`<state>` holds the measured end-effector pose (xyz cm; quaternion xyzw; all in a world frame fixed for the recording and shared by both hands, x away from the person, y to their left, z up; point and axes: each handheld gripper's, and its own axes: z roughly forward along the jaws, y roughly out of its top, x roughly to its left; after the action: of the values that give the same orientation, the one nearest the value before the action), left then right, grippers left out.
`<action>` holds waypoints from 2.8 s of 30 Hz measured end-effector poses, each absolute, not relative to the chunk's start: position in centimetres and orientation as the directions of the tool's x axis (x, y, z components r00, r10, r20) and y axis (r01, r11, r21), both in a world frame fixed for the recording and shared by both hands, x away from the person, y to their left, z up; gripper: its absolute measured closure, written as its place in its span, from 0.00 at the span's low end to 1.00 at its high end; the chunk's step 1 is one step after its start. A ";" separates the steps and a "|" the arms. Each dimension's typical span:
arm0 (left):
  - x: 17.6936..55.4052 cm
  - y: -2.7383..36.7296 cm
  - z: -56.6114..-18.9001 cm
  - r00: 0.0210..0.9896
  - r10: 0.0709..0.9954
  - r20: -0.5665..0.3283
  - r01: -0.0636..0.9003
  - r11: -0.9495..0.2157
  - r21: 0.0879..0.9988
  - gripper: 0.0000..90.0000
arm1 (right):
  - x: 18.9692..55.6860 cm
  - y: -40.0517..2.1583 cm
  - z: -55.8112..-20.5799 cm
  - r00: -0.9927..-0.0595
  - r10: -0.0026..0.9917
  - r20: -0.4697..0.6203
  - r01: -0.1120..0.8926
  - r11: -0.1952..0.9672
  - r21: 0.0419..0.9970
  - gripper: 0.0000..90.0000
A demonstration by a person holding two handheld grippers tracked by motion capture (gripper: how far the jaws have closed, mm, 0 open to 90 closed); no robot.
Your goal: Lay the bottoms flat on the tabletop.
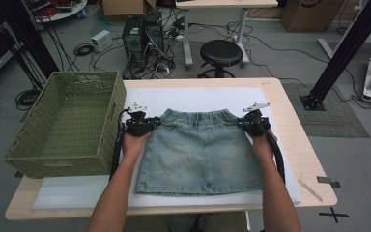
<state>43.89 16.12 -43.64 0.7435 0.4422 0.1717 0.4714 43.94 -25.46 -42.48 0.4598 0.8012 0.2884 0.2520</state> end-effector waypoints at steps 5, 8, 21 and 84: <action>44.1 15.8 -43.9 0.540 0.825 -0.165 0.498 -0.156 0.853 0.92 | 43.6 -25.5 -42.4 -0.412 0.897 -0.159 0.583 0.394 0.711 0.98; 44.2 15.6 -44.3 0.541 0.825 -0.167 0.504 -0.159 0.849 0.91 | 43.9 -25.0 -42.9 -0.410 0.899 -0.156 0.597 0.393 0.699 0.96; 42.1 16.7 -42.8 0.561 0.804 -0.197 0.469 -0.113 0.876 0.61 | 41.2 -27.1 -41.7 -0.538 0.842 0.027 0.558 0.332 0.760 0.83; 37.3 17.4 -44.9 0.512 0.858 -0.049 0.515 -0.262 0.816 0.96 | 37.8 -27.6 -44.1 -0.503 0.863 0.041 0.639 0.340 0.690 0.92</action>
<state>37.29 17.42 -44.94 0.7664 0.4478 0.2083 0.4107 37.81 -27.65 -44.10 0.4691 0.8008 0.3320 0.1687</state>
